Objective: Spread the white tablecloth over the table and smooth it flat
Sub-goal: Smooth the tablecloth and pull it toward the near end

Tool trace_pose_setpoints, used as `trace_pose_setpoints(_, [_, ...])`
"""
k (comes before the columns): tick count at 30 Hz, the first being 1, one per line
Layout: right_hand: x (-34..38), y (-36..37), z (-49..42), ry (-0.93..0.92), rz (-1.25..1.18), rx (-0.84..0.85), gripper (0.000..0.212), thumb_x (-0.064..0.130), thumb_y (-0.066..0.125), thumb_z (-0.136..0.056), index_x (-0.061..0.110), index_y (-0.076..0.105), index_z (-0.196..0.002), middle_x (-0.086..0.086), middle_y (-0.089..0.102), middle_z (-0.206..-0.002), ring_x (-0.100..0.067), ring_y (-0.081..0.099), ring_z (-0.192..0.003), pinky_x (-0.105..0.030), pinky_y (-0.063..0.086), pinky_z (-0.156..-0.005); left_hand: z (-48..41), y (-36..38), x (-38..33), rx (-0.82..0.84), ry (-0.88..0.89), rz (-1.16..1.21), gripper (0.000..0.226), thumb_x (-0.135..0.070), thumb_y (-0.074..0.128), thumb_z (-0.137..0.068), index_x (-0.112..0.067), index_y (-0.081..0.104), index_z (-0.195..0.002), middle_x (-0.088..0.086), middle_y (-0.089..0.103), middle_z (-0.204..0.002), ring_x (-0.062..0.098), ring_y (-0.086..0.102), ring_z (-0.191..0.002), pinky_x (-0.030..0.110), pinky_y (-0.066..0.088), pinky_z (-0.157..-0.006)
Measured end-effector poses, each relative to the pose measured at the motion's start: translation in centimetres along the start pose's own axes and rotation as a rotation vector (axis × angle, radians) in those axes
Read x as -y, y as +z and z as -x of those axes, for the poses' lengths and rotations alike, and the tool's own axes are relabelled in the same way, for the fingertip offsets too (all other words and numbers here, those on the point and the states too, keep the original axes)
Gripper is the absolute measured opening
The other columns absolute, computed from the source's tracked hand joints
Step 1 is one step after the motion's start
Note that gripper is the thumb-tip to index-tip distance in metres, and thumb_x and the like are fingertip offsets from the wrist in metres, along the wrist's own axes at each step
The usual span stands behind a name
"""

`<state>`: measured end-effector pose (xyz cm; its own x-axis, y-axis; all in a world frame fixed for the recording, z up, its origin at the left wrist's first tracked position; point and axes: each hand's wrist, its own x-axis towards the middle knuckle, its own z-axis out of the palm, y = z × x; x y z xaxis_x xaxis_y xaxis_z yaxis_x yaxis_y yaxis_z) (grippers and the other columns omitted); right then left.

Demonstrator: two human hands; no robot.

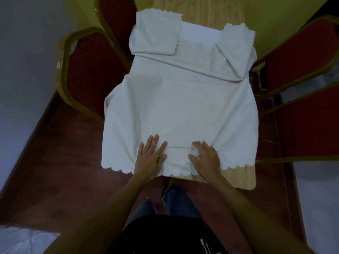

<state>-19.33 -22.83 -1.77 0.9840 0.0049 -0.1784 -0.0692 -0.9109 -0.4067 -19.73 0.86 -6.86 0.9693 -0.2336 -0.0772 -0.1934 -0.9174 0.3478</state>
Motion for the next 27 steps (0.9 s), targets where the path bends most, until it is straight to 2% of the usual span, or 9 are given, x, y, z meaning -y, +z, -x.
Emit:
trace_pose_setpoints(2, [0.5, 0.5, 1.5, -0.031, 0.055, -0.003, 0.042, 0.023, 0.068, -0.091, 0.011, 0.063, -0.130, -0.012, 0.064, -0.132, -0.032, 0.055, -0.127, -0.047, 0.036, -0.111, 1.1, 0.1, -0.1, -0.064, -0.009, 0.041, 0.046, -0.045, 0.032, -0.103, -0.035, 0.040, -0.147, 0.001, 0.024, -0.162, 0.021, 0.015, -0.152, 0.048, 0.015, -0.121])
trace_pose_setpoints(6, [2.3, 0.1, 2.3, -0.042, 0.265, -0.002, 0.023, 0.007, 0.059, -0.092, 0.011, 0.070, -0.112, -0.012, 0.073, -0.088, -0.031, 0.067, -0.085, -0.038, 0.040, -0.107, 1.8, 0.5, -0.3, -0.134, 0.012, 0.070, 0.038, -0.029, 0.048, -0.101, -0.034, 0.052, -0.138, 0.000, 0.040, -0.154, 0.021, 0.029, -0.147, 0.050, 0.025, -0.118])
trace_pose_setpoints(9, [5.0, -1.0, 3.3, 0.044, 0.365, 0.105, 0.028, -0.004, 0.049, -0.092, 0.008, 0.066, -0.110, -0.015, 0.070, -0.094, -0.030, 0.063, -0.089, -0.028, 0.038, -0.078, 3.3, 0.6, 0.2, -0.156, 0.050, 0.098, 0.038, -0.017, 0.052, -0.100, -0.032, 0.057, -0.134, -0.003, 0.044, -0.152, 0.019, 0.033, -0.146, 0.049, 0.027, -0.117])
trace_pose_setpoints(13, [7.5, -1.4, 5.2, 0.081, 0.515, 0.253, 0.014, -0.001, 0.050, -0.092, 0.008, 0.060, -0.095, -0.011, 0.069, -0.102, -0.028, 0.065, -0.093, -0.030, 0.038, -0.068, 5.9, 0.3, 0.5, -0.188, 0.066, 0.212, 0.032, -0.010, 0.051, -0.098, -0.024, 0.066, -0.123, -0.006, 0.056, -0.141, 0.014, 0.047, -0.136, 0.045, 0.035, -0.113])
trace_pose_setpoints(16, [8.6, -1.3, 6.7, 0.104, 0.515, 0.354, 0.020, 0.001, 0.053, -0.090, 0.011, 0.045, -0.074, -0.010, 0.068, -0.098, -0.026, 0.066, -0.086, -0.030, 0.041, -0.065, 7.6, -1.1, 1.0, -0.223, 0.079, 0.283, 0.032, -0.021, 0.044, -0.097, -0.019, 0.070, -0.116, -0.002, 0.073, -0.115, 0.016, 0.069, -0.108, 0.040, 0.051, -0.097])
trace_pose_setpoints(18, [9.5, -1.2, 7.1, 0.120, 0.449, 0.381, 0.013, 0.003, 0.053, -0.087, 0.010, 0.050, -0.077, -0.010, 0.067, -0.093, -0.023, 0.060, -0.076, -0.030, 0.042, -0.062, 8.7, -2.6, 1.6, -0.234, 0.044, 0.307, 0.031, -0.028, 0.045, -0.097, -0.019, 0.073, -0.108, 0.000, 0.077, -0.089, 0.022, 0.073, -0.077, 0.031, 0.056, -0.074])
trace_pose_setpoints(20, [10.1, -1.2, 6.8, 0.117, 0.333, 0.329, 0.012, 0.004, 0.051, -0.086, 0.008, 0.063, -0.086, -0.007, 0.068, -0.090, -0.021, 0.059, -0.074, -0.030, 0.047, -0.060, 9.5, -3.8, 2.1, -0.197, -0.019, 0.316, 0.031, -0.032, 0.044, -0.100, -0.018, 0.071, -0.105, 0.003, 0.075, -0.081, 0.023, 0.069, -0.067, 0.030, 0.052, -0.063])
trace_pose_setpoints(23, [11.4, -0.6, 5.6, -0.013, 0.212, 0.276, 0.042, 0.005, 0.055, -0.086, 0.017, 0.058, -0.126, -0.008, 0.064, -0.117, -0.026, 0.059, -0.103, -0.033, 0.050, -0.082, 10.0, -5.1, 3.3, -0.065, -0.089, 0.301, 0.032, -0.031, 0.038, -0.104, -0.016, 0.066, -0.108, 0.006, 0.074, -0.088, 0.027, 0.069, -0.078, 0.034, 0.051, -0.068])
trace_pose_setpoints(27, [12.7, 1.1, 5.3, -0.131, 0.316, 0.315, 0.074, 0.023, 0.069, -0.086, 0.023, 0.031, -0.149, -0.011, 0.020, -0.160, -0.029, 0.020, -0.145, -0.041, 0.023, -0.114, 11.7, -5.7, 5.3, 0.280, -0.186, 0.269, 0.031, -0.035, 0.036, -0.104, -0.019, 0.062, -0.109, 0.009, 0.071, -0.107, 0.030, 0.066, -0.093, 0.036, 0.050, -0.080])
